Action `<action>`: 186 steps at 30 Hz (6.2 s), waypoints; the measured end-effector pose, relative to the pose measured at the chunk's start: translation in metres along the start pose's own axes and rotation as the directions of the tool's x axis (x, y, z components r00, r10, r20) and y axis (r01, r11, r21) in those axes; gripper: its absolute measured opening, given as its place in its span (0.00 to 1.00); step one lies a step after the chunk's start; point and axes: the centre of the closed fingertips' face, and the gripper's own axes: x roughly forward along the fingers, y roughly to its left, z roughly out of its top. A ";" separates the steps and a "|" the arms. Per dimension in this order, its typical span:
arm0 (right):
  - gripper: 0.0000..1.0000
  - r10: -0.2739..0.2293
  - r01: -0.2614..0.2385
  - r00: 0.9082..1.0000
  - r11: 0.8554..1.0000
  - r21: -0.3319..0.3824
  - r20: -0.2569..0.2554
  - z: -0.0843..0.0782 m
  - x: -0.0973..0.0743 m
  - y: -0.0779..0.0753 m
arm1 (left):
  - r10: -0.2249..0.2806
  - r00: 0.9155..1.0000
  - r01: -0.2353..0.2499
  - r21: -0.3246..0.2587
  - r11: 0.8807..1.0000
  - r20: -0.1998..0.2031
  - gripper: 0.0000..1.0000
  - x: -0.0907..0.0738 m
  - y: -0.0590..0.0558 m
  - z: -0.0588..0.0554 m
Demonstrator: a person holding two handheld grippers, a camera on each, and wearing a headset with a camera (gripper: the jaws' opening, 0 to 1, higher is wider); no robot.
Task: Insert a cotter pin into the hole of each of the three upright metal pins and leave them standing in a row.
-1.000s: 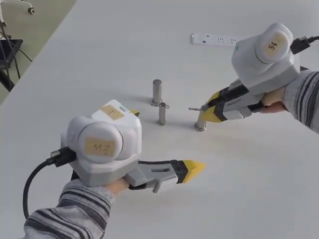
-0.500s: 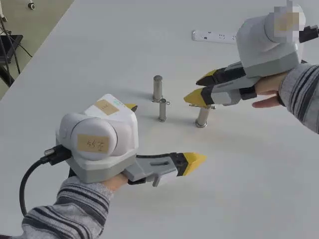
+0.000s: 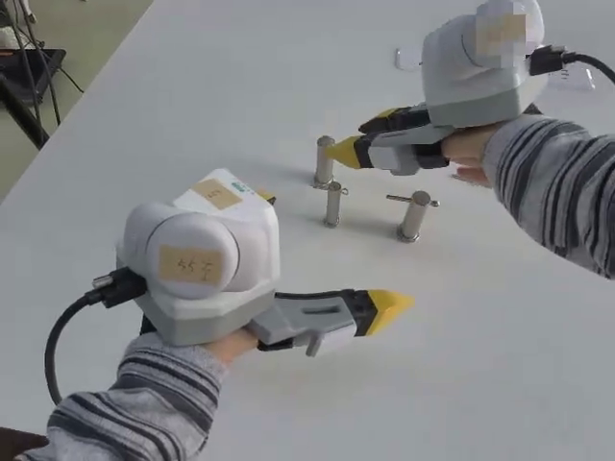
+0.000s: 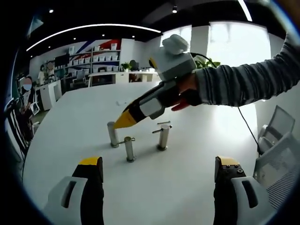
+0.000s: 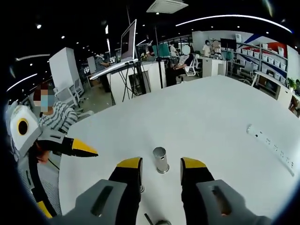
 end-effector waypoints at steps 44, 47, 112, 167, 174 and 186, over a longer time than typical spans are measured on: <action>0.08 -0.100 0.099 0.991 0.995 -0.016 -0.084 -0.031 -0.008 -0.055 | -0.019 0.999 0.021 0.040 0.999 -0.050 0.98 0.002 -0.003 -0.006; 0.08 -0.123 0.123 0.988 0.992 -0.015 -0.093 -0.037 -0.020 -0.060 | -0.019 0.999 0.021 0.041 0.999 -0.044 0.98 0.002 -0.004 -0.004; 0.08 -0.089 0.080 0.987 0.994 -0.072 -0.133 -0.101 -0.103 0.014 | -0.005 1.000 0.007 0.065 0.998 -0.018 0.97 -0.022 -0.017 0.003; 0.19 -0.064 0.041 0.985 0.989 -0.142 -0.160 -0.098 -0.136 0.005 | 0.019 1.000 -0.018 0.041 0.999 -0.020 0.98 -0.024 -0.012 0.001; 0.19 -0.113 0.080 0.972 0.984 -0.162 -0.208 -0.099 -0.143 -0.025 | 0.035 0.999 -0.035 0.011 0.999 0.003 0.98 -0.023 -0.007 0.005; 0.18 -0.150 0.109 0.945 0.982 -0.155 -0.292 -0.099 -0.135 -0.083 | 0.063 0.998 -0.063 0.050 0.997 0.000 0.97 -0.025 0.001 0.007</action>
